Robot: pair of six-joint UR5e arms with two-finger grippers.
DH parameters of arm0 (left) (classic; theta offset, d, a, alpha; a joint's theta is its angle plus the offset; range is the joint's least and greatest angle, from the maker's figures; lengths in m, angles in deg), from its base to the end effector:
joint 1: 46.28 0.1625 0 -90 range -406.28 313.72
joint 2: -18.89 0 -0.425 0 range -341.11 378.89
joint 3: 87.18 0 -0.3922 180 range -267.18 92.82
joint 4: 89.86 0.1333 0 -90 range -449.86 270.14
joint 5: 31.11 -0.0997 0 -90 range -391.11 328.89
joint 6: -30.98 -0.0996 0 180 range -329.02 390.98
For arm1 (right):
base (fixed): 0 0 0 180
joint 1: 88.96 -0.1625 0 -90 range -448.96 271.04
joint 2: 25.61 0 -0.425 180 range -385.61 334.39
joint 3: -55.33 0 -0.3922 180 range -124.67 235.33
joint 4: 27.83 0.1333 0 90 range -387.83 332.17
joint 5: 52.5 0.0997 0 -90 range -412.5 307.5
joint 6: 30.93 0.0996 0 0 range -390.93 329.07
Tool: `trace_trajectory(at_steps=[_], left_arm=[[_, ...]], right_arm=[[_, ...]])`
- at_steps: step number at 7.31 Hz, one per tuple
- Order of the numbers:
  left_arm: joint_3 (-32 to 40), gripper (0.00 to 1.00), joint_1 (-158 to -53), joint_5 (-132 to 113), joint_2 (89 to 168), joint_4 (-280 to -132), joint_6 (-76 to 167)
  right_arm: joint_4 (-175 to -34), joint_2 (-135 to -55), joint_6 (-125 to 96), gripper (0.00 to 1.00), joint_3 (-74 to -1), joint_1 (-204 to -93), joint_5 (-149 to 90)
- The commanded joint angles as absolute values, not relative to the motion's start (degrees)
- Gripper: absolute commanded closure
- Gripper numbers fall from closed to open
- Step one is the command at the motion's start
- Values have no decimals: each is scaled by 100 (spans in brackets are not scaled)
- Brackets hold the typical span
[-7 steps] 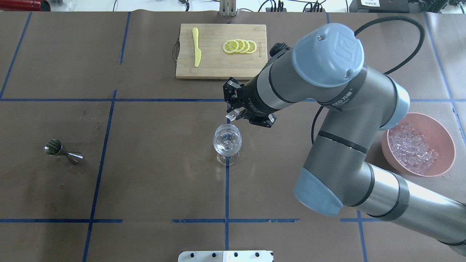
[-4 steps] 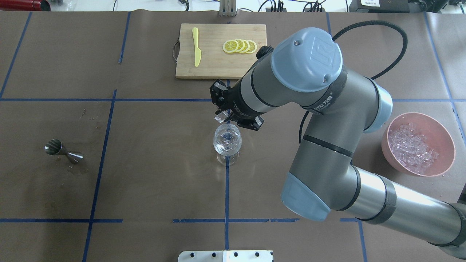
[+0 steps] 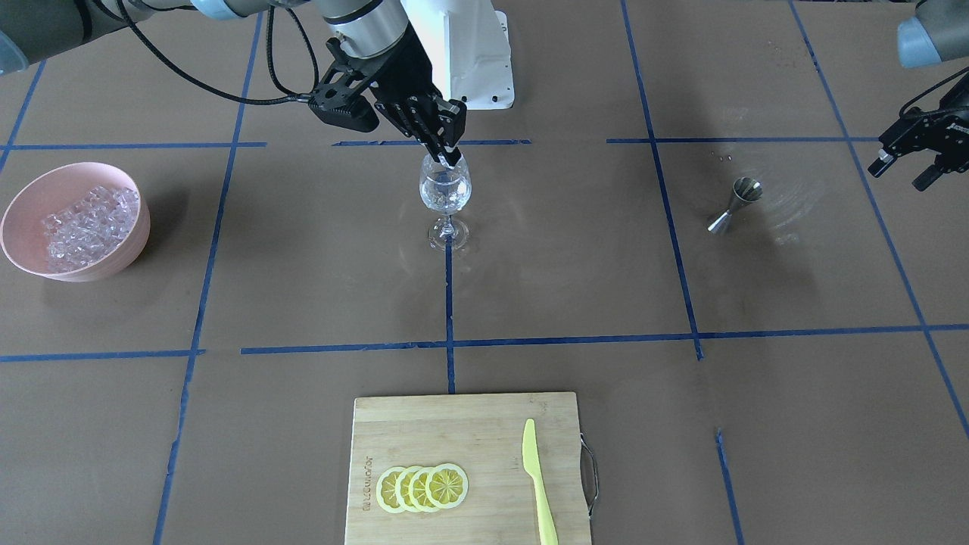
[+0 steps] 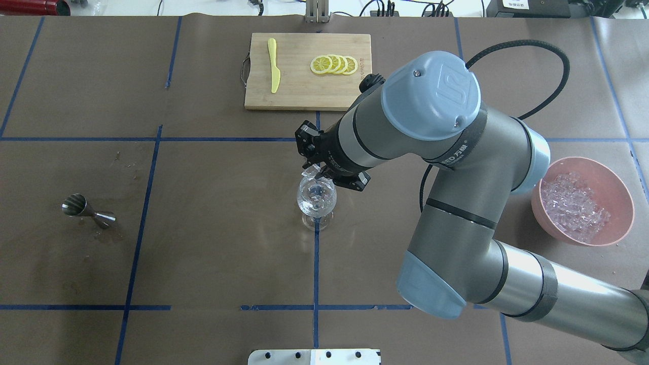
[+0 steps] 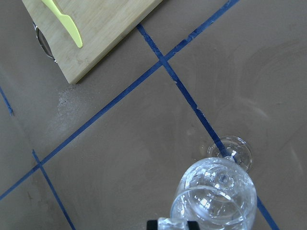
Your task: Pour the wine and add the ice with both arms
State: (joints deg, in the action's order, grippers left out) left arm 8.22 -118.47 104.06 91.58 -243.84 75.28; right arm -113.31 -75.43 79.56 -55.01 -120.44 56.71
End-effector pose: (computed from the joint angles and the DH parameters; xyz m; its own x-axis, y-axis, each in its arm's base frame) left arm 0.0547 -0.3752 0.6137 0.4892 0.1268 -0.8629 0.2147 0.9414 0.2600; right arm -0.4546 -0.3962 0.0951 0.2535 0.5429 0.8006 -0.3496 0.8232 -0.4474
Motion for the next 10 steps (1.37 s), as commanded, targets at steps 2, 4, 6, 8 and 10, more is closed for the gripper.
trace_trajectory(at_steps=[2,4,6,8,10], left_arm=[[827,0,-11852,10371,9158,-24393,7528],[818,0,-11852,10371,9149,-24394,7528],[827,0,-11852,10362,9149,-24411,7528],[827,0,-11852,10206,9149,-24411,7458],[775,0,-11852,10143,9158,-24446,7292]], right_arm=[[-11335,-7614,7963,1,-5541,-12008,5666],[-11335,-7615,7963,1,-5541,-12016,5666],[-11344,-7928,7920,1,-5933,-12112,5727],[-11300,-8658,7702,0,-6235,-12812,6338],[-11247,-9736,5943,0,-6340,-13901,7340]])
